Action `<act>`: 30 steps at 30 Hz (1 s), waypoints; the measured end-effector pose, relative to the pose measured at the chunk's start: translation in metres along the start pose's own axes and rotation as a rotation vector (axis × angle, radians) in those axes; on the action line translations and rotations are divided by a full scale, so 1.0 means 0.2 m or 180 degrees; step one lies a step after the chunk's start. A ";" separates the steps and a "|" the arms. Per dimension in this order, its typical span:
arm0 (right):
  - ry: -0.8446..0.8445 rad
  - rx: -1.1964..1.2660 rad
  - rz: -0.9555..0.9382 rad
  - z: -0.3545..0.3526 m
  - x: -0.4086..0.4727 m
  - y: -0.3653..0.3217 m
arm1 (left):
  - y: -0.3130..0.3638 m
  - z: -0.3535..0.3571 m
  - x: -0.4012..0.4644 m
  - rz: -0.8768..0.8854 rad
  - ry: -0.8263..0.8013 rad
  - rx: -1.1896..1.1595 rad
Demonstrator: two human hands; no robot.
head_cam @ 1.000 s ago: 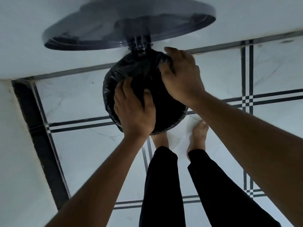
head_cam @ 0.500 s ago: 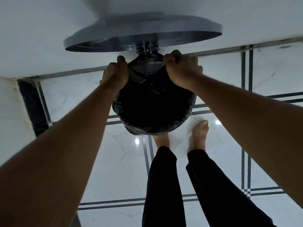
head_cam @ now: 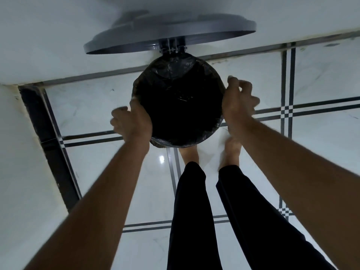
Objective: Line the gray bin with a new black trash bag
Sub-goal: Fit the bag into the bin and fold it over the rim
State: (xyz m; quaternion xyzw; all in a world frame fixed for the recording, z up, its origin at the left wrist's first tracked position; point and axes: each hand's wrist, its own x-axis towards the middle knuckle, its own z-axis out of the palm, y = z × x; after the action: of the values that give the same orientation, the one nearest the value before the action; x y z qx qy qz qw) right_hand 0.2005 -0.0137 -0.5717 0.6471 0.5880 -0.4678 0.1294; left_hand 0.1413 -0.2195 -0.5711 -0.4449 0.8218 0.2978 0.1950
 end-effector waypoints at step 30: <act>-0.1022 0.1107 0.1397 -0.01 -0.03 0.23 | -0.22 0.00 0.03 -0.1664 -0.1452 -0.1383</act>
State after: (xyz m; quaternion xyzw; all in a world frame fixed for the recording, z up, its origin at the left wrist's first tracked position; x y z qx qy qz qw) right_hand 0.2434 -0.0293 -0.5836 0.6888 0.3177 -0.6183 0.2058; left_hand 0.1746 -0.2427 -0.5883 -0.5922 0.5347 0.4959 0.3428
